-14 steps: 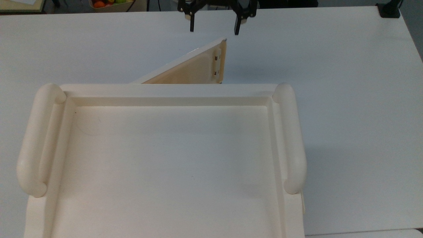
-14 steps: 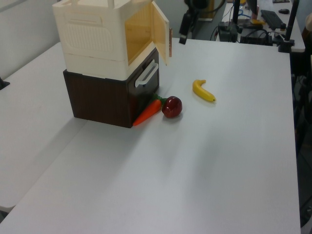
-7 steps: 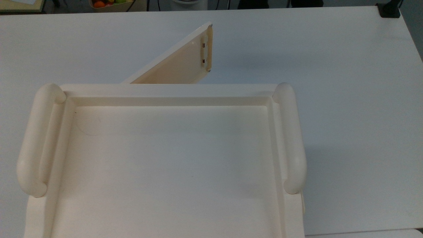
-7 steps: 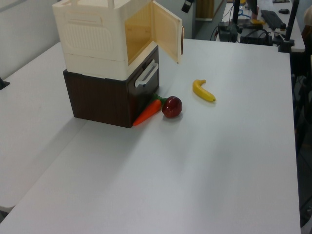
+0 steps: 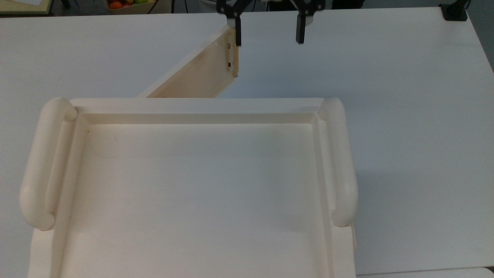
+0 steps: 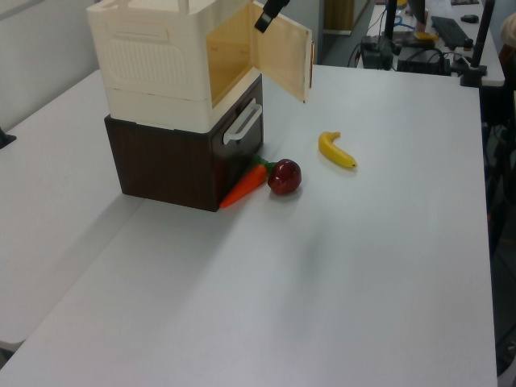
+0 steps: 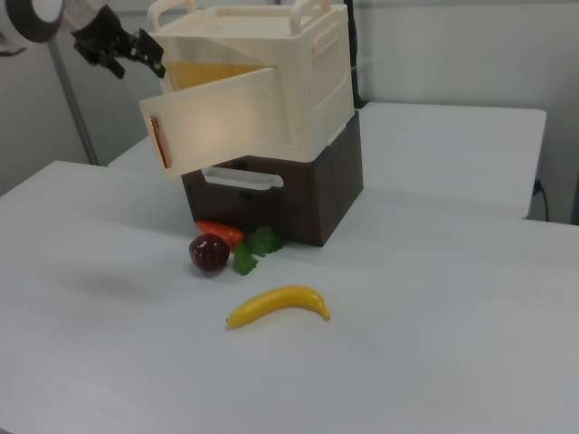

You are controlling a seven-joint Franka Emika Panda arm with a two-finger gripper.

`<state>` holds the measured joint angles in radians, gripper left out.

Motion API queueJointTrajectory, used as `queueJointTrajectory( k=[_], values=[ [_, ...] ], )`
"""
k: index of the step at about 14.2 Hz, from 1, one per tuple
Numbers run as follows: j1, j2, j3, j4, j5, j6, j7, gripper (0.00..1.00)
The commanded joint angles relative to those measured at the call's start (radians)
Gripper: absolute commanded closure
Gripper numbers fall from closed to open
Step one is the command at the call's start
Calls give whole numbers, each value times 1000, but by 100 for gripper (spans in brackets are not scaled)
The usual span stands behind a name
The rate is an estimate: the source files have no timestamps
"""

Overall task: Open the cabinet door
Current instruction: 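Open the gripper and lift it away from the door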

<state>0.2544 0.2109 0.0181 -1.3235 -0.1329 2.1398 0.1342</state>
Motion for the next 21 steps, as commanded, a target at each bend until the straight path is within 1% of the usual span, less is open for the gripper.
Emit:
queueJointTrajectory(
  k=[1, 3, 5, 8, 11, 15, 19, 21],
  values=[
    [3, 5, -3, -36, 21, 17, -5, 0],
    [2, 2, -3, -62, 21, 0, -5, 0],
    [-1, 4, -3, -69, 21, -116, -8, 0],
    [-6, 2, -3, -71, 24, -181, -10, 0],
    [-46, -4, -6, -68, 24, -302, -11, 0],
    [-89, -4, -14, -75, 22, -411, -15, 0],
    [-132, -4, -14, -105, 24, -439, -47, 0],
    [-138, -4, -14, -117, 30, -439, -56, 0]
  ],
)
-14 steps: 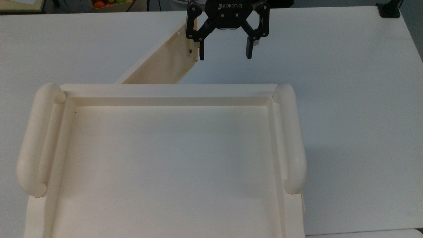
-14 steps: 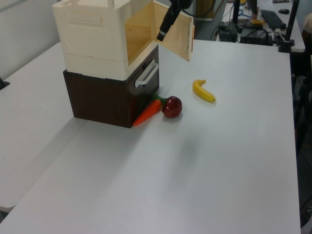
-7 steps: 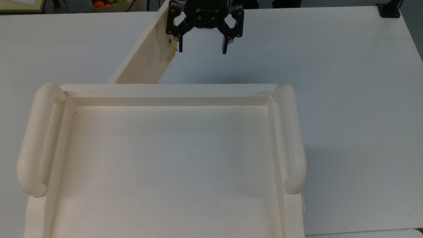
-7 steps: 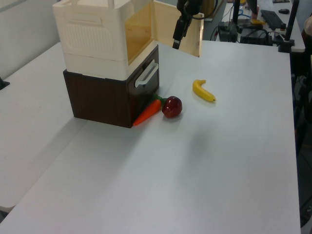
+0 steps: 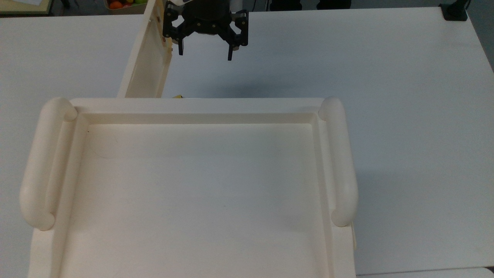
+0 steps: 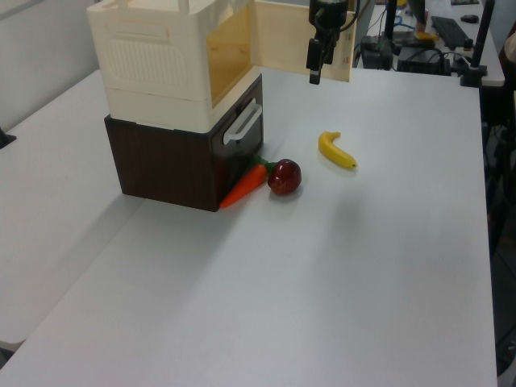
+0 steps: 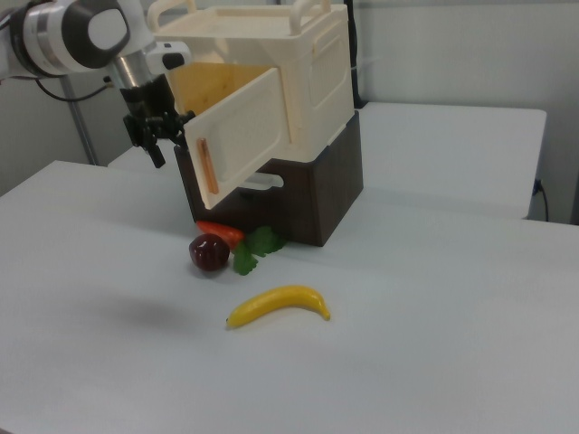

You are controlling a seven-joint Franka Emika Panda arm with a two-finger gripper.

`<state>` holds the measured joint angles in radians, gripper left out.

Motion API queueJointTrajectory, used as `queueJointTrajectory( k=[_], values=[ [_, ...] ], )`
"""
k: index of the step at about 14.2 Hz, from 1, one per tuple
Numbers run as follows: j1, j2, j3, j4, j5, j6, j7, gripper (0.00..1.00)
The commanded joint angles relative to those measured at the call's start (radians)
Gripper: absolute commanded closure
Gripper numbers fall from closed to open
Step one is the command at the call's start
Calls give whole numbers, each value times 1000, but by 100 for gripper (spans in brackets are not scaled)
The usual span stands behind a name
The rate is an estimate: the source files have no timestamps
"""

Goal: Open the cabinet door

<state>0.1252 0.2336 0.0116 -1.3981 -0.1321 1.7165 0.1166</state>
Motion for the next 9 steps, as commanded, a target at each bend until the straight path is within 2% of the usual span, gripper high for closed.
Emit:
queueJointTrajectory(
  k=[1, 5, 7, 9],
  values=[
    [-13, -26, -7, -42, 45, -15, -38, 0],
    [-39, -45, -7, -53, 106, -78, -57, 0],
    [-45, -71, -7, -70, 109, -92, -55, 0],
    [-42, -118, -7, -131, 95, -86, -52, 0]
  ],
)
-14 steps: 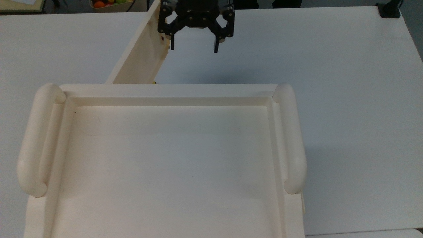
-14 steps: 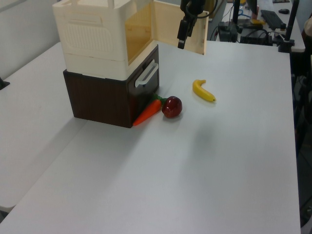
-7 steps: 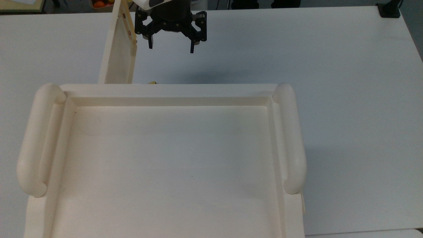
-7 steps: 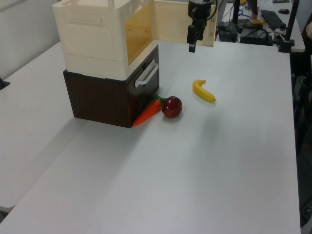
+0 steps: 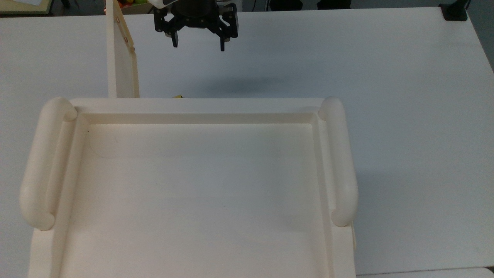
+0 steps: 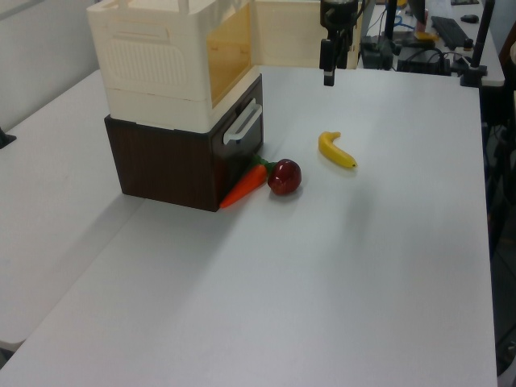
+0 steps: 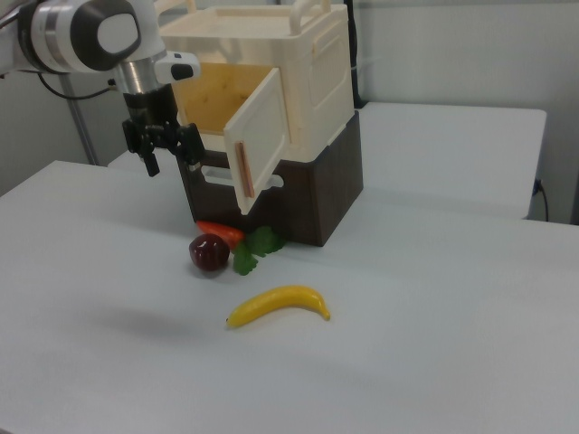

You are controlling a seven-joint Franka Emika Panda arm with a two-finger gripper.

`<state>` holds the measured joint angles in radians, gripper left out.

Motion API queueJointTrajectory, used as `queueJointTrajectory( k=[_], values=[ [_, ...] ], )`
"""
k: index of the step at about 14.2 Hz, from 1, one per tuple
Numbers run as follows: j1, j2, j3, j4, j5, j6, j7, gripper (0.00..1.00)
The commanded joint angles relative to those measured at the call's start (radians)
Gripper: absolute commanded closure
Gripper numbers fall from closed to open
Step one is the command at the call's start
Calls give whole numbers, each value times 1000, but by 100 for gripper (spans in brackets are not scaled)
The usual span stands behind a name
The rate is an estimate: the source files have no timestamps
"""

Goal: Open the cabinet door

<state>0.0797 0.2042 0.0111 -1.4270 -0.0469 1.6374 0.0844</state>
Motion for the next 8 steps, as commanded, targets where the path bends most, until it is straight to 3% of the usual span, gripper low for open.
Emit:
queueJointTrajectory(
  k=[1, 4, 8],
  values=[
    [3, -104, -8, -111, 10, -7, -15, 0],
    [17, -152, -29, -159, 7, -5, -14, 0],
    [19, -152, -42, -155, 7, -10, -12, 0]
  ],
)
